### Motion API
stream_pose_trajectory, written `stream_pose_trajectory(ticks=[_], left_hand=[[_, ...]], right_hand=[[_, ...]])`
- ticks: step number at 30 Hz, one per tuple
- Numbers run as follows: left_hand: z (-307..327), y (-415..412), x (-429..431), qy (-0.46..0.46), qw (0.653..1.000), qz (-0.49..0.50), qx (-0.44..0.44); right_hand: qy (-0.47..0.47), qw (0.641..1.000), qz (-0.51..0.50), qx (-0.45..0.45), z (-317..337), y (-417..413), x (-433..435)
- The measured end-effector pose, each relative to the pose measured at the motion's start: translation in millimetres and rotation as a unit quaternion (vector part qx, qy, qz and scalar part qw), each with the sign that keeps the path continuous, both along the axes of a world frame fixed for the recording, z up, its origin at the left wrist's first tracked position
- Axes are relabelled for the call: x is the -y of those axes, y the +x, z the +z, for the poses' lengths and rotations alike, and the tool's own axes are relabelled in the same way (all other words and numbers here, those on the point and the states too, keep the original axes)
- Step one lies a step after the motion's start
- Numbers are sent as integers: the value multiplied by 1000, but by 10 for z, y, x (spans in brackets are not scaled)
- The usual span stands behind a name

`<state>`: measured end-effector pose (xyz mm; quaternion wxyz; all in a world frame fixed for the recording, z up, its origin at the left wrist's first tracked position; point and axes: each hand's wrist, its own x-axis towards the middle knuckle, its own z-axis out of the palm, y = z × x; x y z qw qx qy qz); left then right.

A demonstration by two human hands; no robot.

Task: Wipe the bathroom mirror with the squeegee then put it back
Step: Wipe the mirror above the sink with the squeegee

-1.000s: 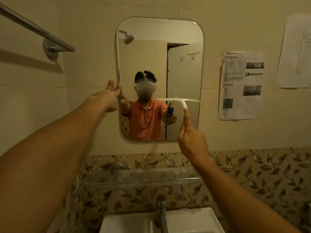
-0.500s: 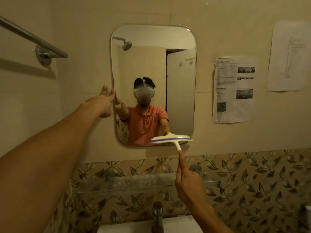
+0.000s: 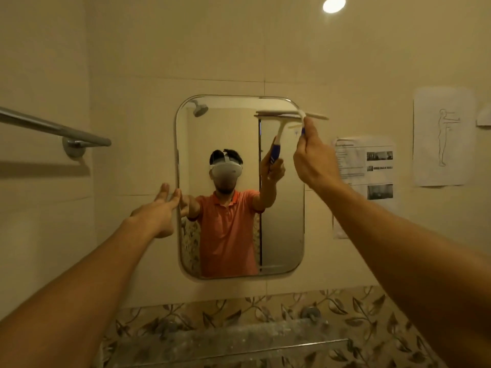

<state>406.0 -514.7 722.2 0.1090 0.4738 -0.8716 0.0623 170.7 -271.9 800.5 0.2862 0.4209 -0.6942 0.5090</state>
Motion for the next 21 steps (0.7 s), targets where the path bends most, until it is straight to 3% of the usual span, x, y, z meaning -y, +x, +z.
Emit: stream_pose_trajectory(ticks=[5,10,21], left_hand=[[4,-10,2,0,1000,8,16],[51,-32,-60,10,999,20,39],[30,-85,-138,-14,998,45,46]], right_hand=[[5,1000,-21,-7,313,-77,110],[18,999,-20,-18,153,-69,116],[70,998,-3,3,-1558,120,150]])
